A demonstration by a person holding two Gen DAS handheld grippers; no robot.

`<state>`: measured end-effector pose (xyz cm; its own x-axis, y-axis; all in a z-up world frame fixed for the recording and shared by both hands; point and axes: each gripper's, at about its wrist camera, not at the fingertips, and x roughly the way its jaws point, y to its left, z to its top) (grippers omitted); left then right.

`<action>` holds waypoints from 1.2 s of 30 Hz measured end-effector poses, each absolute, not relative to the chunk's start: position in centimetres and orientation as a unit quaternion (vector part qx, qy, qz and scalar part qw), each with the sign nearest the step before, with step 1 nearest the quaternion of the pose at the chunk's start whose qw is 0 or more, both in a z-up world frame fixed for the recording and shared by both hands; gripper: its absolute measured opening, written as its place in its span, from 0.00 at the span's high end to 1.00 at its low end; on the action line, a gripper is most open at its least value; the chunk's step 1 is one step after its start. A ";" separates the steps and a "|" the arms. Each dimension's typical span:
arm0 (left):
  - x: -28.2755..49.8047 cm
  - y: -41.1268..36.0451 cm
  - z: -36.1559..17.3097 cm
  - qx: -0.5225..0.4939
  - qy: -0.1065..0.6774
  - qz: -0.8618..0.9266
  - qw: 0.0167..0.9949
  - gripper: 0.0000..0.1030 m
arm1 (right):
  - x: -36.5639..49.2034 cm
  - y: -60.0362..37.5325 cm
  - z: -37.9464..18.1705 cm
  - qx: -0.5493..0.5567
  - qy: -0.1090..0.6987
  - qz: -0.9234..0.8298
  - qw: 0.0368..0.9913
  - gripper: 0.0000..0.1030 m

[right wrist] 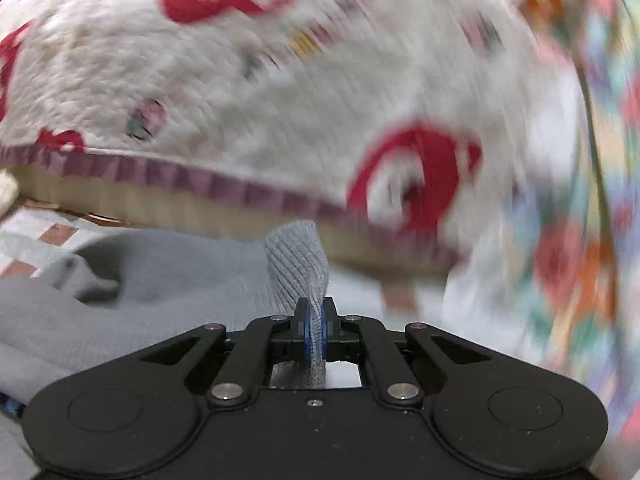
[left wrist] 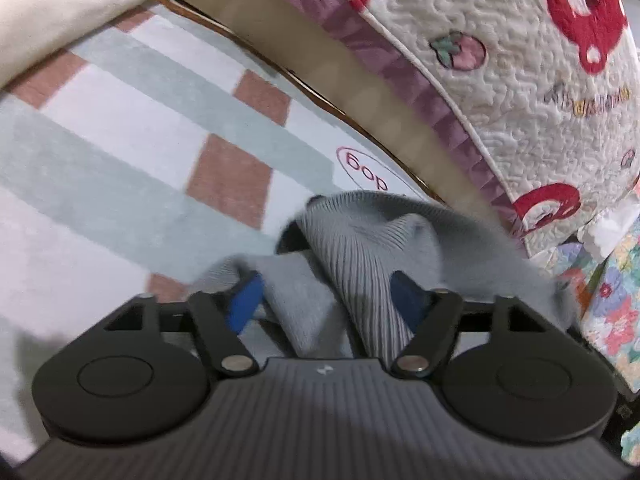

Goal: Fold clothes

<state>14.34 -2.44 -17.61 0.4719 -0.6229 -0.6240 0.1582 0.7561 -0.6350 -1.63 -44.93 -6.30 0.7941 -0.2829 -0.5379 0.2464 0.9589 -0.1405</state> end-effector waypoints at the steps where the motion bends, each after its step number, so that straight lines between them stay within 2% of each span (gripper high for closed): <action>1: 14.8 -3.2 -18.0 -0.245 0.463 -0.239 0.818 0.30 | -1.7 -45.1 -7.1 -0.023 0.296 -0.141 0.945 0.94; 12: 16.7 -2.7 -16.6 -0.255 0.447 -0.286 0.808 0.32 | 0.1 -44.3 -7.4 -0.053 0.292 -0.137 0.945 0.94; 21: 13.7 -6.2 -13.1 -0.111 0.377 -0.360 0.846 0.30 | 4.1 -46.4 -6.7 -0.122 0.291 -0.169 0.934 0.95; 23: 14.5 -7.1 -13.8 -0.119 0.399 -0.351 0.839 0.26 | 6.0 -47.3 -7.2 -0.122 0.306 -0.172 0.929 0.95; 24: 15.6 -7.5 -14.5 -0.136 0.434 -0.326 0.829 0.24 | 7.0 -47.8 -7.6 -0.121 0.314 -0.173 0.926 0.95; 27: 19.2 -8.6 -16.8 -0.195 0.509 -0.299 0.783 0.23 | 9.3 -48.9 -8.7 -0.104 0.334 -0.167 0.922 0.95; 31: 22.3 -11.3 -18.4 -0.145 0.517 -0.282 0.795 0.23 | 11.0 -49.4 -9.4 -0.073 0.340 -0.151 0.925 0.94; 32: 22.7 -12.0 -18.8 -0.127 0.520 -0.284 0.795 0.30 | 11.1 -49.4 -9.5 -0.068 0.339 -0.144 0.927 0.95; 33: 22.9 -12.7 -19.1 -0.103 0.520 -0.296 0.795 0.43 | 11.3 -49.4 -9.5 -0.064 0.338 -0.136 0.929 0.95; 34: 23.1 -13.5 -19.2 -0.076 0.518 -0.309 0.794 0.86 | 11.3 -49.5 -9.4 -0.058 0.336 -0.129 0.931 0.94; 36: 22.6 -13.6 -17.7 -0.054 0.487 -0.316 0.812 0.91 | 11.0 -49.9 -8.8 -0.032 0.324 -0.114 0.939 0.94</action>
<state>22.64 -13.61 -17.66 0.3256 -0.5662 -0.7572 0.4606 0.7944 -0.3959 10.96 -49.88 -8.83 0.7646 -0.2344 -0.6004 0.1928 0.9721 -0.1339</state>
